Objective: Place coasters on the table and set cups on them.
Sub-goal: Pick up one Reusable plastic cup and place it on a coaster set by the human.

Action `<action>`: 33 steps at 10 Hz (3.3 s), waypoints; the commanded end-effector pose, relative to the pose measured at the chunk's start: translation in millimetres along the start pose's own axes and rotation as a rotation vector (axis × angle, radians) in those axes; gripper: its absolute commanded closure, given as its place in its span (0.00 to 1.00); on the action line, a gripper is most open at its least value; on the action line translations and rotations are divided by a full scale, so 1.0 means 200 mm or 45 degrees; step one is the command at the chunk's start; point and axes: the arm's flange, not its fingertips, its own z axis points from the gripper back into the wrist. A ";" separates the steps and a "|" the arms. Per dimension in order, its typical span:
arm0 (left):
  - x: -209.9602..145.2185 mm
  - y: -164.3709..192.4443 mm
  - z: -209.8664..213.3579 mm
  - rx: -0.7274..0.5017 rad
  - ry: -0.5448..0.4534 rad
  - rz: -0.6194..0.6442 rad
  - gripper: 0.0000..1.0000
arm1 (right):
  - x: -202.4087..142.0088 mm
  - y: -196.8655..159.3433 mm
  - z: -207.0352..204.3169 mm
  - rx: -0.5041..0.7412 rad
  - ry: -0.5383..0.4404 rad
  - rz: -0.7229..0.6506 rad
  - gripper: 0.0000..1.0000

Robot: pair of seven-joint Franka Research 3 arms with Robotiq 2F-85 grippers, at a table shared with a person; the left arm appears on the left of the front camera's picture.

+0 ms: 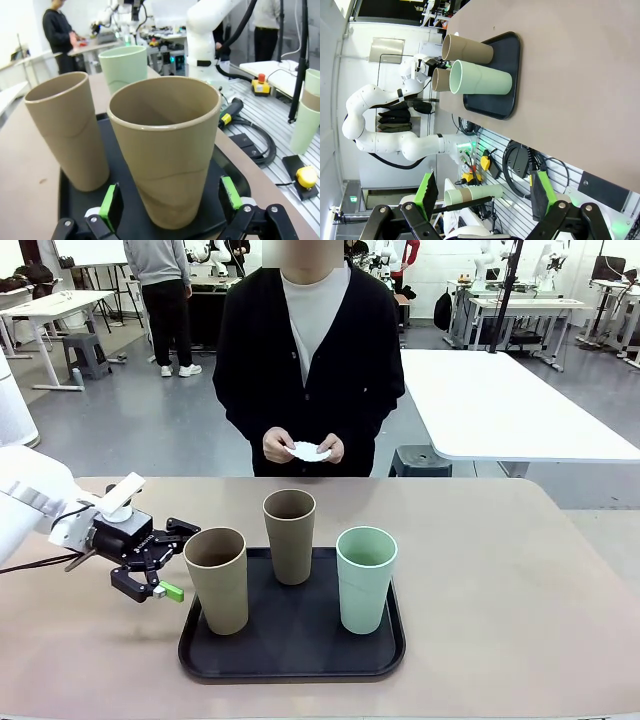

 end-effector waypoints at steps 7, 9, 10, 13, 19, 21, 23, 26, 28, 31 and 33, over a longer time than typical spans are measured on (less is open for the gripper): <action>-0.02 0.08 -0.13 -0.041 -0.052 -0.001 0.00 | 0.01 -0.01 0.00 0.029 -0.010 0.013 0.00; -0.02 0.09 -0.17 -0.063 -0.065 -0.002 0.00 | 0.01 -0.01 0.00 0.029 -0.010 0.013 0.00; -0.02 0.10 -0.18 -0.067 -0.070 0.005 0.00 | 0.01 -0.01 0.00 0.029 -0.010 0.013 0.00; -0.04 0.09 -0.23 -0.106 -0.079 0.025 0.00 | 0.01 -0.01 0.00 0.029 -0.010 0.013 0.00; -0.04 0.08 -0.32 -0.178 -0.091 0.020 0.00 | 0.01 -0.01 0.00 0.029 -0.010 0.013 0.00; -0.04 0.07 -0.32 -0.200 -0.096 0.017 0.57 | 0.01 -0.01 0.00 0.029 -0.010 0.013 0.00; -0.03 0.07 -0.31 -0.199 -0.112 0.024 0.63 | 0.01 -0.01 0.00 0.029 -0.010 0.013 0.00; 0.11 -0.03 -0.22 -0.198 -0.174 0.068 0.41 | 0.01 -0.01 0.00 0.029 -0.010 0.013 0.00; 0.51 -0.15 0.00 -0.104 -0.156 -0.024 0.41 | 0.01 -0.01 0.00 0.029 -0.010 0.013 0.00; 0.91 -0.19 0.28 -0.078 -0.157 0.196 0.41 | 0.01 -0.01 0.00 0.029 -0.010 0.013 0.00; 1.00 -0.20 0.36 -0.010 -0.112 0.303 0.41 | 0.01 -0.01 0.00 0.029 -0.010 0.013 0.00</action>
